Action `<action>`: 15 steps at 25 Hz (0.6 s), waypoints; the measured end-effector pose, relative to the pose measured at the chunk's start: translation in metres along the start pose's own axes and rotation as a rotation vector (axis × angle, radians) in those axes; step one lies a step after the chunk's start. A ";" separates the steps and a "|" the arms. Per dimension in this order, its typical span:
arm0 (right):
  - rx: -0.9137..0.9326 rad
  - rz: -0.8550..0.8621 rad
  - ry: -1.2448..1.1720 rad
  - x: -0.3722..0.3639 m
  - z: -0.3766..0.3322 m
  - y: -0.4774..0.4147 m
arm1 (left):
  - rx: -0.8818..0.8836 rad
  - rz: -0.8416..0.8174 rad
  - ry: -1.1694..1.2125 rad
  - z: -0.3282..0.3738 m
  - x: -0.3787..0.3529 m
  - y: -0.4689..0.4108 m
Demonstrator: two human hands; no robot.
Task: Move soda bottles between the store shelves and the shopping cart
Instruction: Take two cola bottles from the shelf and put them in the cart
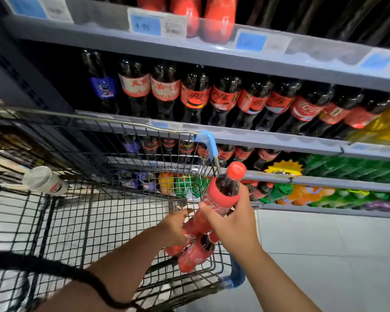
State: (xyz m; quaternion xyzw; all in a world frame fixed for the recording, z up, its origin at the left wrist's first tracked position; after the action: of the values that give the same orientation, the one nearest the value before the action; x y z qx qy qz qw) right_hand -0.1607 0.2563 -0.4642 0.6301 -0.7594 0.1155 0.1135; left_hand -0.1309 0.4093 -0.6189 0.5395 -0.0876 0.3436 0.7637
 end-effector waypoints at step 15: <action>-0.062 -0.049 -0.115 0.006 0.003 -0.006 | -0.082 -0.097 0.321 -0.008 -0.009 -0.039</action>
State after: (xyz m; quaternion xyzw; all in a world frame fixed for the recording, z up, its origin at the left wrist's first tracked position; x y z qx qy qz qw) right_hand -0.1557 0.2485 -0.4653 0.6503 -0.7523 0.0526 0.0918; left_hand -0.1156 0.4058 -0.6562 0.4496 0.0477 0.3842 0.8050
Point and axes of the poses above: each hand's wrist, its own y-axis away from the middle knuckle, its own x-axis out of the back of the hand, z = x × y, the point moved 4 cm from there along -y, towards the middle knuckle, and after that the axes turned 7 degrees about x, right-handed, at the moved point
